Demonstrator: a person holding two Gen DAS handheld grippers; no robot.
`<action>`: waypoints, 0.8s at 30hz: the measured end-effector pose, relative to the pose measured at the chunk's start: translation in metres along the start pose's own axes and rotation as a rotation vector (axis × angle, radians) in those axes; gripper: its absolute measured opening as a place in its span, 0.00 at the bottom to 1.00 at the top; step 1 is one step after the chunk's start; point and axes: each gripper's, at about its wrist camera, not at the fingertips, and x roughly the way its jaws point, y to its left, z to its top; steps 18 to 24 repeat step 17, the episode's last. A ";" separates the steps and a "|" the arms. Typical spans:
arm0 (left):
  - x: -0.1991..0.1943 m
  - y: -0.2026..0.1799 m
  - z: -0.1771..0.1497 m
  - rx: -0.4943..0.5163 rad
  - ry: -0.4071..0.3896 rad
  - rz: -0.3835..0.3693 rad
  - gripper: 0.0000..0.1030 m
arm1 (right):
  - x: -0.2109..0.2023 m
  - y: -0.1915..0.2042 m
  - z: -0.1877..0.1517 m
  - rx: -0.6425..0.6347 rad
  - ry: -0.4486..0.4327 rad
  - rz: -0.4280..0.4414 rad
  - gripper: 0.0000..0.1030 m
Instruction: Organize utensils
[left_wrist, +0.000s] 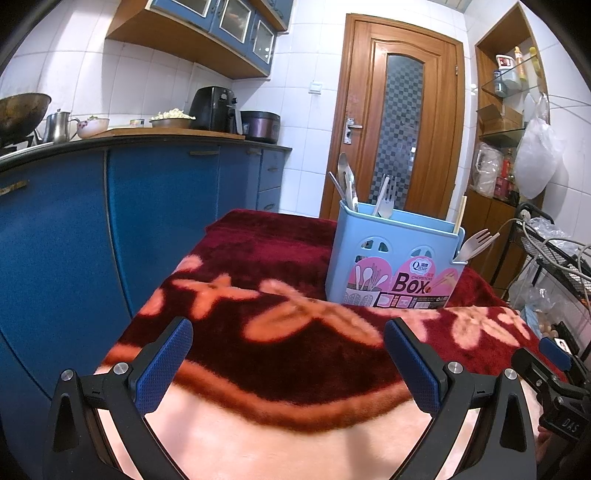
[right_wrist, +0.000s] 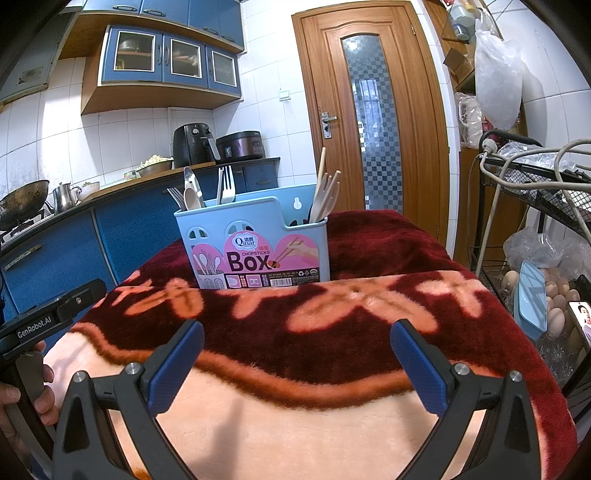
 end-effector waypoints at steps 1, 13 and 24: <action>0.000 0.001 0.001 -0.001 -0.002 -0.001 1.00 | 0.000 0.000 0.000 0.000 0.000 0.000 1.00; -0.002 -0.001 0.002 0.001 -0.007 0.002 1.00 | 0.000 0.000 0.000 0.000 -0.001 -0.001 1.00; -0.002 -0.003 0.000 -0.001 -0.005 0.004 1.00 | 0.000 0.000 0.000 0.001 -0.001 0.000 1.00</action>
